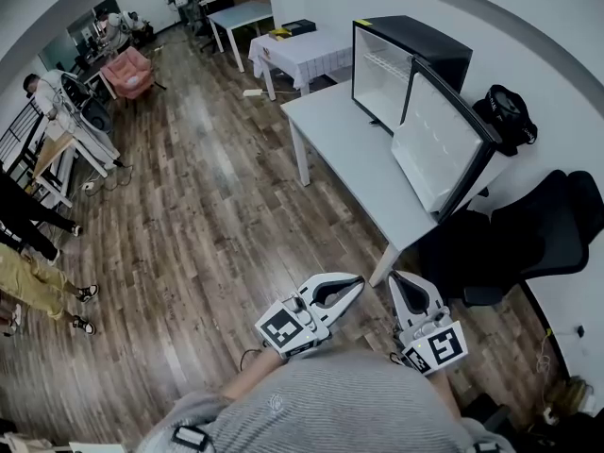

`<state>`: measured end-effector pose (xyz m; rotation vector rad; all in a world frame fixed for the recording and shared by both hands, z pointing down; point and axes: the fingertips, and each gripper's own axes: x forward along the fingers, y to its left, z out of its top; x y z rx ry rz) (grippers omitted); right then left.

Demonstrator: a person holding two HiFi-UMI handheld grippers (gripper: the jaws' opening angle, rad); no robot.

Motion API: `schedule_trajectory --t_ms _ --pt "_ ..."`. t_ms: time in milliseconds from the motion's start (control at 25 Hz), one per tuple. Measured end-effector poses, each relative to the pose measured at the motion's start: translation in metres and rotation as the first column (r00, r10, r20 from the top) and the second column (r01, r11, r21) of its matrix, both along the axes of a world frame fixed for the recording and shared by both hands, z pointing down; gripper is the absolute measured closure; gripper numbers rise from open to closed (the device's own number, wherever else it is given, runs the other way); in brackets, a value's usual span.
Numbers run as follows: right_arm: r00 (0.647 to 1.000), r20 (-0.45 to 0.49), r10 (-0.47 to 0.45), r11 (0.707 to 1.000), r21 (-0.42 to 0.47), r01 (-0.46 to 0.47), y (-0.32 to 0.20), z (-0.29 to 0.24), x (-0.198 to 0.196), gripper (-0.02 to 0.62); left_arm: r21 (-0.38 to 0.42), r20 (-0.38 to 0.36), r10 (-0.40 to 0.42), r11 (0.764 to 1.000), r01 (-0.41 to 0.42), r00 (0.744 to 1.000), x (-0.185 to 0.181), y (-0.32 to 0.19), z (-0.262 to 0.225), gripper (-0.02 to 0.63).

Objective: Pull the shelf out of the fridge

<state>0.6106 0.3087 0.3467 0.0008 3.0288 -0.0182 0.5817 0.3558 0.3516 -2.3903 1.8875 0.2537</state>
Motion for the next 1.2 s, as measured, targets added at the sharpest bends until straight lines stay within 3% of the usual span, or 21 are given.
schedule_trajectory --t_ms 880,1200 --pt "1.000 0.001 0.002 1.000 -0.008 -0.002 -0.002 0.001 0.004 0.583 -0.007 0.016 -0.023 1.000 0.023 1.000 -0.002 -0.002 0.001 0.594" --pt "1.000 0.012 0.007 1.000 -0.008 -0.007 -0.011 0.000 -0.006 0.583 -0.011 0.030 -0.074 0.997 0.074 0.997 -0.032 0.000 -0.002 0.594"
